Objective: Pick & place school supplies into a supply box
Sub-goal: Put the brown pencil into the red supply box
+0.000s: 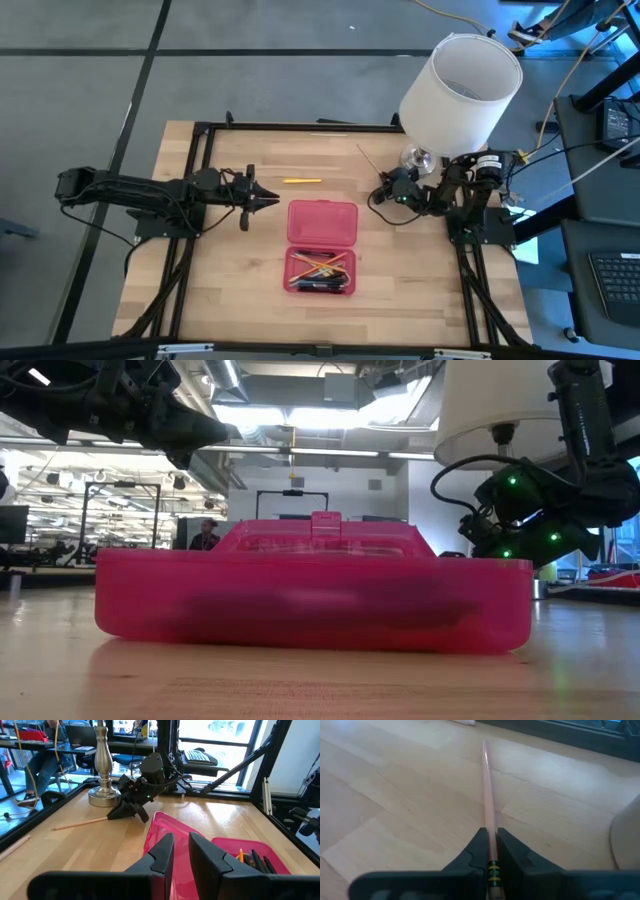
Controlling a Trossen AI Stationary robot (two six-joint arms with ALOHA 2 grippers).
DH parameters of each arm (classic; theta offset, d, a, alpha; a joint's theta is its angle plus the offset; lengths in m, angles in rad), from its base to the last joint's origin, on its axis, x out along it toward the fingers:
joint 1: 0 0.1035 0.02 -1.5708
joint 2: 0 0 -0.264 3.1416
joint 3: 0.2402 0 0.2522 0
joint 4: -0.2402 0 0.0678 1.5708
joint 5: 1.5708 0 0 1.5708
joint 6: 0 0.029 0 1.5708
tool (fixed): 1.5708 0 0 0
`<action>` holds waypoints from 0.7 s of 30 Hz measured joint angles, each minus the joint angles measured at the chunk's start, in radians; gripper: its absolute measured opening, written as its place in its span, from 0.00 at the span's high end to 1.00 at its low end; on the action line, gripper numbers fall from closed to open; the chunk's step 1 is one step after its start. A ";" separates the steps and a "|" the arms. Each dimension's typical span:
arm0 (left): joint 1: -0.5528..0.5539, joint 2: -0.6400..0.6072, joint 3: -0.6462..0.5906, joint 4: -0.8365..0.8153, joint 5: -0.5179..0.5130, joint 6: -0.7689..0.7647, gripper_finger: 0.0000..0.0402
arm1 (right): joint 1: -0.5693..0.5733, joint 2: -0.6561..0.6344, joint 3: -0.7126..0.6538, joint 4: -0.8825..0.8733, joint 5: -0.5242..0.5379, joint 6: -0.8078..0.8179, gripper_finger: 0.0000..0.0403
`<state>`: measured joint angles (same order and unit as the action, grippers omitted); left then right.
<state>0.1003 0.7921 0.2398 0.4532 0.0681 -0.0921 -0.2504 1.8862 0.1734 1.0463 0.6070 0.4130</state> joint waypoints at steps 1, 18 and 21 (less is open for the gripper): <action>0.000 0.000 0.000 0.000 0.000 0.000 0.87 | 0.000 0.001 -0.001 0.004 -0.001 0.002 0.92; 0.000 0.000 0.000 0.000 0.000 0.000 0.87 | -0.001 0.011 -0.005 0.073 -0.024 -0.052 0.93; 0.000 0.000 0.000 0.000 0.000 0.000 0.87 | -0.001 0.011 -0.005 0.085 -0.032 -0.052 0.93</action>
<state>0.1001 0.7921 0.2398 0.4531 0.0685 -0.0921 -0.2512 1.8977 0.1684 1.1310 0.5746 0.3611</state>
